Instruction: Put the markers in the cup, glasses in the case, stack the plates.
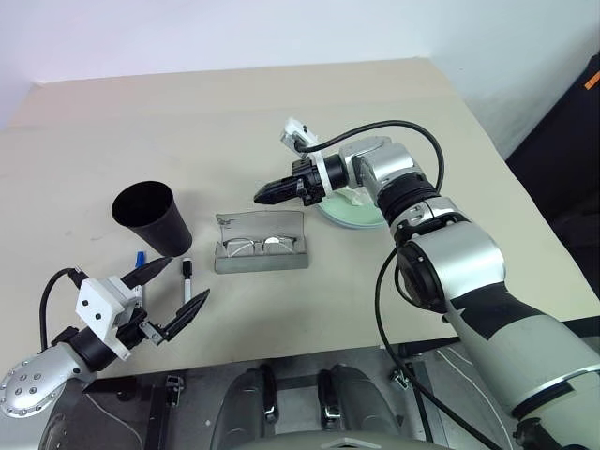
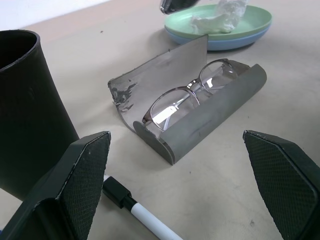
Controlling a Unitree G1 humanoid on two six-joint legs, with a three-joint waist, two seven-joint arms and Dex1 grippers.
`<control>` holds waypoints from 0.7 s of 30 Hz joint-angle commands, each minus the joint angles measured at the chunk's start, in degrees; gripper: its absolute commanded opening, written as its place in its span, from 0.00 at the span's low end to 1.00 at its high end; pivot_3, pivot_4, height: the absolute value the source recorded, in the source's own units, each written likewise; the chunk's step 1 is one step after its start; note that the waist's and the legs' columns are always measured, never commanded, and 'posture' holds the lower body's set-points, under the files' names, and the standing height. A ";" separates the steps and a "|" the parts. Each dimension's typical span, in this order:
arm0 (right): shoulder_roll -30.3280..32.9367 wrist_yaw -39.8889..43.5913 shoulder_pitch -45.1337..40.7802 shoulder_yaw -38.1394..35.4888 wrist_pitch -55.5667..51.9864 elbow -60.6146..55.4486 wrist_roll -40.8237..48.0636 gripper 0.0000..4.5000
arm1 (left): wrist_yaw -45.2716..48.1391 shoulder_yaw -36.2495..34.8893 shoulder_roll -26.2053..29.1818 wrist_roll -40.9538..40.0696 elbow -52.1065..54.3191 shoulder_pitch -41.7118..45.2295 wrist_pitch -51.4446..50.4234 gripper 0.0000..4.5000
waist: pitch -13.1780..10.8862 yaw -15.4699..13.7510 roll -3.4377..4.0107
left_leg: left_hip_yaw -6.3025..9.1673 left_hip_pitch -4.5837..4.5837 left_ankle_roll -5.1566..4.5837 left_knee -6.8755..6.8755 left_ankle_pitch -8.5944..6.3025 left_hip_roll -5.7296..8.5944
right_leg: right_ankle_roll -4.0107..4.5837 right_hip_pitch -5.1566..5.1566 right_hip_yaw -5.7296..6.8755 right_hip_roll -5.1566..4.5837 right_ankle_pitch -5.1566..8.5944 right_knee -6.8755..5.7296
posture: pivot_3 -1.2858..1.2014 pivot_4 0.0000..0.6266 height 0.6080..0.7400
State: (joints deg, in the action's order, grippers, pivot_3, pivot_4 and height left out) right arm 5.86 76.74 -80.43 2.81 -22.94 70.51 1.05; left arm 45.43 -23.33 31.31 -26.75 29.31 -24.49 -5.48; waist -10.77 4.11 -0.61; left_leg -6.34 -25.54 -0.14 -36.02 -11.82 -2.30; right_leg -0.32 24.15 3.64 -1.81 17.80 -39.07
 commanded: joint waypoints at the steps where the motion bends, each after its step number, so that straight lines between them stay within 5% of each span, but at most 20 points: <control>1: -1.35 -7.80 -2.02 -2.66 1.32 1.08 1.33 0.00 | -0.27 -1.18 0.01 -0.35 0.73 -0.44 1.20 0.99 | 0.00 0.05 0.00 | 0.00 0.00 0.00 0.00 0.00 0.00 | -0.01 0.00 0.00 0.01 -0.01 0.00 | 0.52 0.24 0.81; 9: -3.80 -20.67 0.64 0.49 5.79 3.69 -4.09 0.00 | -0.54 -2.89 -0.20 -0.62 0.66 -2.28 2.02 0.99 | 0.01 -0.09 -0.01 | -0.01 -0.04 0.00 -0.03 0.04 0.00 | -0.03 0.01 0.00 0.02 -0.01 0.00 | 0.52 0.24 0.81; 21: -1.96 -0.85 4.78 7.73 2.81 -6.50 -5.87 0.00 | -0.89 -2.94 0.03 -0.03 1.35 -3.43 2.68 0.99 | 0.02 -0.12 -0.03 | -0.05 0.00 -0.20 -0.06 0.16 -0.01 | -0.08 -0.05 0.01 0.04 -0.03 -0.07 | 0.52 0.24 0.81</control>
State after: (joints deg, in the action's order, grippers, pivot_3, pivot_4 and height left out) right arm 3.55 74.19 -75.49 10.33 -19.41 67.40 -5.47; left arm 44.80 -24.78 31.19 -26.68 29.33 -27.64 -4.02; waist -10.75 3.98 -0.64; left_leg -6.39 -25.54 -0.33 -36.08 -11.67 -2.31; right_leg -0.40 24.10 3.65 -1.78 17.77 -39.14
